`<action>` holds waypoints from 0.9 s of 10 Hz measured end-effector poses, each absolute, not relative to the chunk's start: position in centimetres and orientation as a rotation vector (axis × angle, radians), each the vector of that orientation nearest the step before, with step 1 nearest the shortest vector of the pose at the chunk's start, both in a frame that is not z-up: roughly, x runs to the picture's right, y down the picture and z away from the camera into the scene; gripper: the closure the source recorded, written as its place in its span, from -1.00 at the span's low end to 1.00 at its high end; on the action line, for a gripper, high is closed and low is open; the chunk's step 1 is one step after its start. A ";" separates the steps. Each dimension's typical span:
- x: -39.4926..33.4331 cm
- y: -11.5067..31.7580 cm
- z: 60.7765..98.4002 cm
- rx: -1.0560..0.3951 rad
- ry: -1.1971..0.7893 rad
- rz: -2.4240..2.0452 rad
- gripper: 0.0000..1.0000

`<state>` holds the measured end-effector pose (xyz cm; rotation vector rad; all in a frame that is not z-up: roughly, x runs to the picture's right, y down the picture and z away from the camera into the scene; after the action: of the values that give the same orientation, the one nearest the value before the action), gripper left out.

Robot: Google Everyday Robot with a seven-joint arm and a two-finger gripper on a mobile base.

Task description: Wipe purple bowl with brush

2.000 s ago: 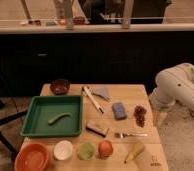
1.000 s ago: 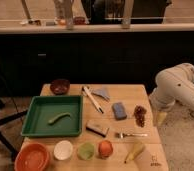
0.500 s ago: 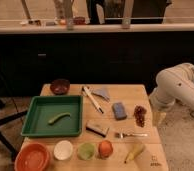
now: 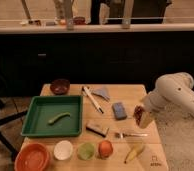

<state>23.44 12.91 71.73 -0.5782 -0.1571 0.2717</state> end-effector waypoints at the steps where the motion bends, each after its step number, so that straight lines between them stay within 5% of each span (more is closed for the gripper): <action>1: 22.5 13.0 72.3 -0.569 -0.180 0.304 -0.60; 9: 21.8 12.8 72.7 -0.546 -0.211 0.354 -0.60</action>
<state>21.77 12.84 72.73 -0.5459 -0.2113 0.3538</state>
